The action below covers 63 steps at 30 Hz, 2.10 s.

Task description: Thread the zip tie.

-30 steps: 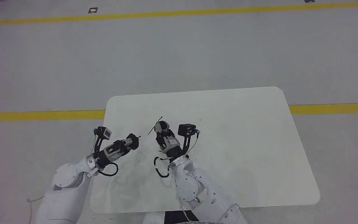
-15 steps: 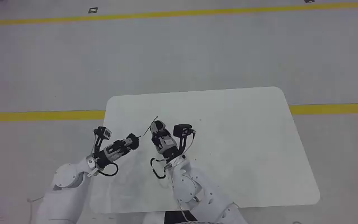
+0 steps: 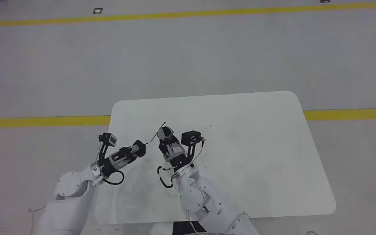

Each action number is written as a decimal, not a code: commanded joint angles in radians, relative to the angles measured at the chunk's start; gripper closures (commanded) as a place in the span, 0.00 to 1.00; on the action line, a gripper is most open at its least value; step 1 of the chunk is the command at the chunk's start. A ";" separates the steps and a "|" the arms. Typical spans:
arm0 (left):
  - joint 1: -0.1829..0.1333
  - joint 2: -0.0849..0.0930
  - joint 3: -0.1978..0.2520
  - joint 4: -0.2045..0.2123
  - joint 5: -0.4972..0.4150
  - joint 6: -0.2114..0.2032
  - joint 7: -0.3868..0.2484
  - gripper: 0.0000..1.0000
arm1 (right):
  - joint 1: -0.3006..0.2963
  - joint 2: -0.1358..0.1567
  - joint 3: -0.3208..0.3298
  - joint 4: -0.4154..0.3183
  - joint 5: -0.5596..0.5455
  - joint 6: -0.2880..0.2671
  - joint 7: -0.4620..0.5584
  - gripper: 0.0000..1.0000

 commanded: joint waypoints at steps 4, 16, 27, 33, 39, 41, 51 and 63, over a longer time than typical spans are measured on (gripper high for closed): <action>0.000 0.000 0.000 0.000 0.000 0.000 0.000 1.00 | 0.009 -0.004 -0.008 0.008 -0.012 0.006 -0.007 1.00; 0.000 0.000 0.000 0.000 0.000 0.000 0.000 1.00 | 0.038 -0.017 -0.028 0.058 -0.014 0.010 -0.016 1.00; 0.000 0.000 0.000 0.000 0.000 0.000 0.000 1.00 | 0.052 -0.024 -0.027 0.083 -0.019 0.014 -0.021 1.00; 0.000 0.000 0.000 0.000 0.000 0.000 0.000 1.00 | 0.054 -0.026 -0.023 0.085 -0.023 0.011 -0.023 1.00; 0.000 0.000 0.000 0.000 0.000 0.000 0.000 1.00 | 0.045 -0.023 -0.013 0.074 -0.031 0.002 -0.025 1.00; 0.000 0.000 0.000 0.000 0.000 0.000 0.000 1.00 | 0.040 -0.021 -0.008 0.070 -0.037 -0.001 -0.021 1.00; 0.000 0.000 0.000 0.000 0.000 0.000 0.000 1.00 | 0.024 -0.018 -0.005 0.055 -0.047 -0.016 -0.009 1.00; 0.000 0.000 0.000 0.000 0.000 0.000 0.000 1.00 | 0.029 -0.022 -0.010 0.068 -0.048 -0.018 -0.003 1.00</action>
